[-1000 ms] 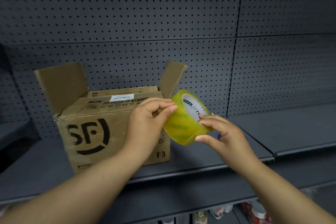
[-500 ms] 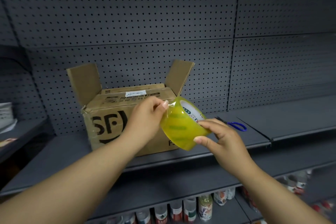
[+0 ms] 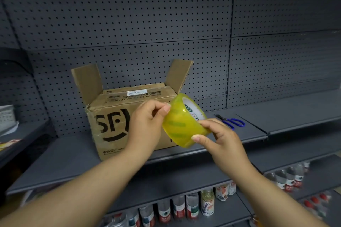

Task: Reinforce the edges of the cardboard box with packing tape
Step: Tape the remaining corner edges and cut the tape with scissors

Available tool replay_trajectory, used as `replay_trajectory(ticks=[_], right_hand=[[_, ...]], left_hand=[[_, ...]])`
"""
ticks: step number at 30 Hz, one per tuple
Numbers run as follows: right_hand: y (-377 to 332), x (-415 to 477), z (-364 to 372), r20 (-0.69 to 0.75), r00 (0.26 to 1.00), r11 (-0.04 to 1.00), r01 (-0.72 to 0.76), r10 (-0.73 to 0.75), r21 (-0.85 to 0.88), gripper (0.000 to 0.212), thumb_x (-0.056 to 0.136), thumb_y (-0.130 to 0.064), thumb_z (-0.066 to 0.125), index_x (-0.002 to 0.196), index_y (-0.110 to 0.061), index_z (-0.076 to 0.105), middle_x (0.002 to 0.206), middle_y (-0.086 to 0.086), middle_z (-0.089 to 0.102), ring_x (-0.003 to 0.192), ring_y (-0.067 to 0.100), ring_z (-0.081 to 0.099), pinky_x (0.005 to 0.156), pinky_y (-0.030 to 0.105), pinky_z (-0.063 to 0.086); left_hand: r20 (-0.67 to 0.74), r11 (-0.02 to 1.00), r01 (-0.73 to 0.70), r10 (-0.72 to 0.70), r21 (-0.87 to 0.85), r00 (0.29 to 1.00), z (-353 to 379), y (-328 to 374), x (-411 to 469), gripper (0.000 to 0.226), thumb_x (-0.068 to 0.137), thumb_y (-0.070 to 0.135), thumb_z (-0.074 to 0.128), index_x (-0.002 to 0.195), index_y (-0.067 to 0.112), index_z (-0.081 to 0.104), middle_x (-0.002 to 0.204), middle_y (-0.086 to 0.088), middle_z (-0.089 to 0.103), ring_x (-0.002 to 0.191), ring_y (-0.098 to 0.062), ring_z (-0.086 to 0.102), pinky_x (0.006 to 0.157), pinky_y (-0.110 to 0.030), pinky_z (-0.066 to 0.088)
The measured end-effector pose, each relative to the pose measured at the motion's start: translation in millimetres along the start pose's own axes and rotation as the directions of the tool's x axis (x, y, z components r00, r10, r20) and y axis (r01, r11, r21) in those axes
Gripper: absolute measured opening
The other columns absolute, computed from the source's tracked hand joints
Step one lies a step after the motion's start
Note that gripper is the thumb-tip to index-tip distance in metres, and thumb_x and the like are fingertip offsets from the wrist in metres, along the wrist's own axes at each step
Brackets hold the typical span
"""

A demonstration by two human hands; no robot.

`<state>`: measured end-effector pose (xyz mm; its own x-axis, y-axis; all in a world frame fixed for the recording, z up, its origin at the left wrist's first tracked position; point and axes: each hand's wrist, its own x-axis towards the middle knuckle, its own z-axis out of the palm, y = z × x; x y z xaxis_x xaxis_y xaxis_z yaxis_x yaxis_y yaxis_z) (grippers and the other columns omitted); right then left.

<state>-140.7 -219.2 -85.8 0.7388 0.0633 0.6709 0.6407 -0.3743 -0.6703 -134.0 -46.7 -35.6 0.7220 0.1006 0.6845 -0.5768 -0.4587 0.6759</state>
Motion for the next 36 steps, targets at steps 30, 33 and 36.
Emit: replay_trajectory(ticks=[30, 33, 36], right_hand=[[19.4, 22.8, -16.9, 0.067, 0.973, 0.902, -0.23, 0.221, 0.365, 0.066, 0.038, -0.035, 0.082, 0.096, -0.04, 0.052, 0.095, -0.007, 0.063, 0.085, 0.01, 0.062, 0.073, 0.029, 0.052], [26.1, 20.0, -11.6, -0.019, 0.98, 0.948, -0.187, 0.198, 0.258, 0.064, 0.037, -0.042, 0.082, 0.09, -0.051, 0.047, 0.096, -0.01, 0.06, 0.089, 0.013, 0.06, 0.078, 0.035, 0.052], [32.7, 19.4, -7.5, -0.079, 0.975, 0.966, -0.193, 0.209, 0.17, 0.065, 0.036, -0.048, 0.08, 0.089, -0.053, 0.042, 0.098, -0.013, 0.057, 0.093, 0.009, 0.058, 0.079, 0.031, 0.05]], left_hand=[[0.612, 0.648, 0.681, -0.398, -0.34, 0.684, -1.2, -1.0, 67.6, 0.041, 0.082, 0.021, 0.05, 0.119, 0.007, 0.058, 0.118, -0.016, 0.063, 0.096, -0.027, 0.063, 0.083, -0.039, 0.053], [0.555, 0.669, 0.691, -0.477, -0.274, 0.681, 9.8, -3.3, 73.1, 0.055, 0.079, 0.051, 0.052, 0.11, 0.006, 0.06, 0.108, -0.016, 0.065, 0.09, -0.024, 0.065, 0.081, -0.036, 0.053], [0.5, 0.837, 0.546, -0.458, -0.036, 0.735, 24.3, -2.8, 68.9, 0.053, 0.06, 0.053, 0.071, 0.091, 0.01, 0.066, 0.089, -0.009, 0.066, 0.075, -0.018, 0.058, 0.079, -0.03, 0.044]])
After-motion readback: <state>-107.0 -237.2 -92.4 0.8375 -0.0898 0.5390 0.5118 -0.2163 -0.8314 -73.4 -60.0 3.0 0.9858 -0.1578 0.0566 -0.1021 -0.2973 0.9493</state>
